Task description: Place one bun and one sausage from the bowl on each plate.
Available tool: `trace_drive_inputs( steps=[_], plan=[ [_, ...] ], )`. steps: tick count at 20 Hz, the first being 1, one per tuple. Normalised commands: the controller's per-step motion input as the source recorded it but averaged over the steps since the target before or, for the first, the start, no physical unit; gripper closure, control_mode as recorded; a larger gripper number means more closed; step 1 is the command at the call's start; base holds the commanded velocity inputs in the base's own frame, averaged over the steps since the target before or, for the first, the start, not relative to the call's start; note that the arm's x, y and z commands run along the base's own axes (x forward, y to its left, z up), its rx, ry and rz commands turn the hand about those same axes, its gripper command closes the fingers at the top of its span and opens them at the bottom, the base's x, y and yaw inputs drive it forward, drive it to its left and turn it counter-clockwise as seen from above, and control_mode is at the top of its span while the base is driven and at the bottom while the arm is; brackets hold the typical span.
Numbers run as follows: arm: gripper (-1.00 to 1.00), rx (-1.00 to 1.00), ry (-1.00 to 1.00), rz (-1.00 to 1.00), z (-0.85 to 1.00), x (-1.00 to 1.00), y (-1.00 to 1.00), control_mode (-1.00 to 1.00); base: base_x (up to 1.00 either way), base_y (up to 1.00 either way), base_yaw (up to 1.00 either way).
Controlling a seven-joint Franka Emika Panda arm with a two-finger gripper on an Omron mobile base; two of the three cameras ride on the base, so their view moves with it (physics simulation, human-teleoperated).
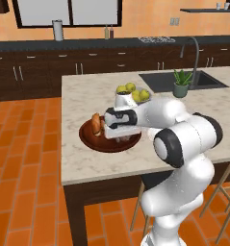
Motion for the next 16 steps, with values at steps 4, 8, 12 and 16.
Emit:
trace_drive_inputs(
  steps=[4, 8, 12, 16],
  plan=[
    [1.0, 0.05, -0.16, -0.16, 1.0, -0.79, -1.0, -1.0, 0.0, 0.0, 0.0],
    [1.0, 0.0, -0.03, -0.28, 0.84, -0.08, -1.0, -1.0, 0.0, 0.0, 0.0],
    [1.0, -0.02, 0.0, -0.35, 0.39, 0.0, -1.0, -1.0, 0.0, 0.0, 0.0],
    [1.0, 0.0, 0.15, -0.38, -0.09, 0.16, -1.0, -1.0, 0.0, 0.0, 0.0]
  ],
)
